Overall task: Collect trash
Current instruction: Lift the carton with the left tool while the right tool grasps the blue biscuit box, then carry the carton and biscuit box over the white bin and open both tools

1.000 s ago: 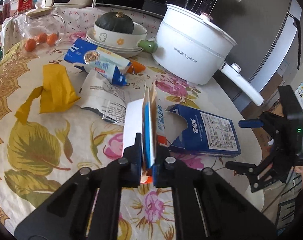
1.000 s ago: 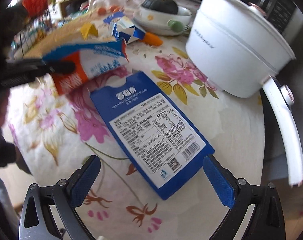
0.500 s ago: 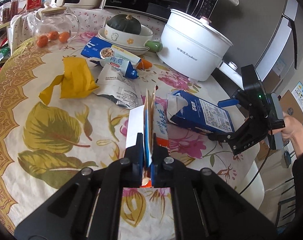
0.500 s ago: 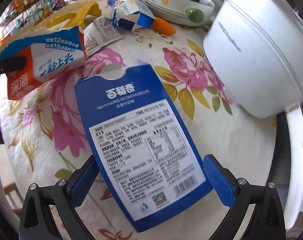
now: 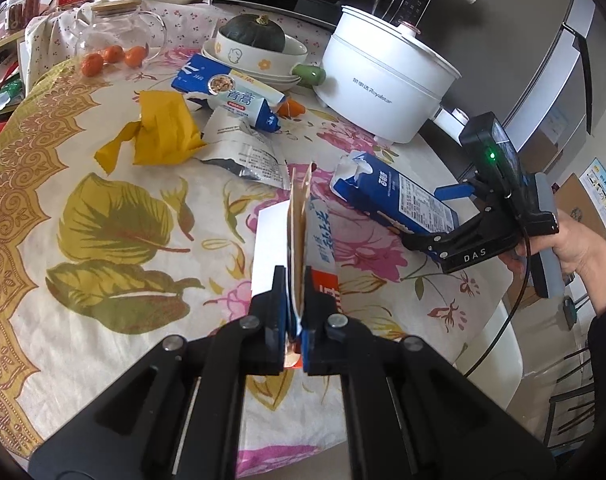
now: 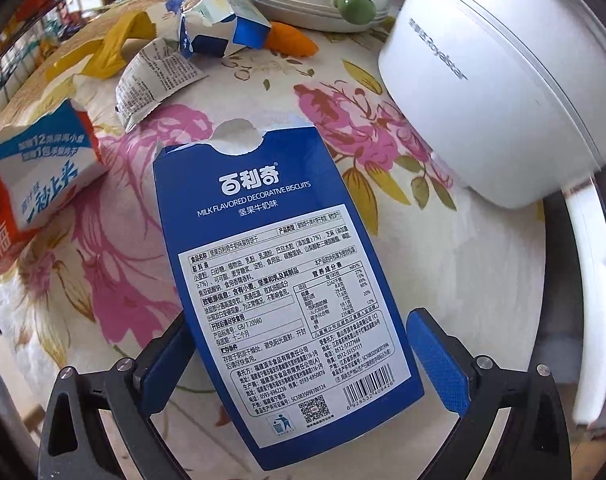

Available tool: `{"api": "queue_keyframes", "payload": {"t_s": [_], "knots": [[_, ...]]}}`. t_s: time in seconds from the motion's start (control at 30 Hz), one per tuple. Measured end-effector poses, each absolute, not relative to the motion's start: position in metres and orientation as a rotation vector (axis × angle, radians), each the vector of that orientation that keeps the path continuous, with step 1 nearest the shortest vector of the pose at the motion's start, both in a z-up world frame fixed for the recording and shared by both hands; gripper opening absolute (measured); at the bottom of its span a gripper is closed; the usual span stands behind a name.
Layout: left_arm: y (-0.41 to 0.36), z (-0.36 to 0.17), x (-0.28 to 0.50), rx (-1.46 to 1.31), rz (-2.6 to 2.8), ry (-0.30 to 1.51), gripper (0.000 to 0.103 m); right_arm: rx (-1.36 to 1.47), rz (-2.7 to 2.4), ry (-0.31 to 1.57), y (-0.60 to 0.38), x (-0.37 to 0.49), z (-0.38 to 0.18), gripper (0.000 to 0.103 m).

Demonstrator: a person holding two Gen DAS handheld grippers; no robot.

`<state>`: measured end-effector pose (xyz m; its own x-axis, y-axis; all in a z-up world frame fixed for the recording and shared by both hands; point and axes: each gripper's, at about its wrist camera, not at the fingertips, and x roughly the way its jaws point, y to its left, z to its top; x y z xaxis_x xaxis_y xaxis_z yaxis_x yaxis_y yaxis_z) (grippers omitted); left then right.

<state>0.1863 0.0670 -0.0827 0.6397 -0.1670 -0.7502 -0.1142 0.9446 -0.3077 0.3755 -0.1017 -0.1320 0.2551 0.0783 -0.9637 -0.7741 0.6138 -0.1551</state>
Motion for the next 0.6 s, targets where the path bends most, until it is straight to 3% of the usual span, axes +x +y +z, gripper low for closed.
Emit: {"api": "queue_keyframes", "payload": {"t_s": [0.2, 0.6], "knots": [[0.076, -0.076, 0.164, -0.366, -0.025, 0.882, 0.006, -0.643, 0.505, 1.29, -0.106, 0.33, -0.13, 0.103], [0.069, -0.06, 0.127, -0.332, -0.056, 0.885, 0.006, -0.512, 0.342, 1.305, -0.119, 0.291, -0.127, 0.103]]}}
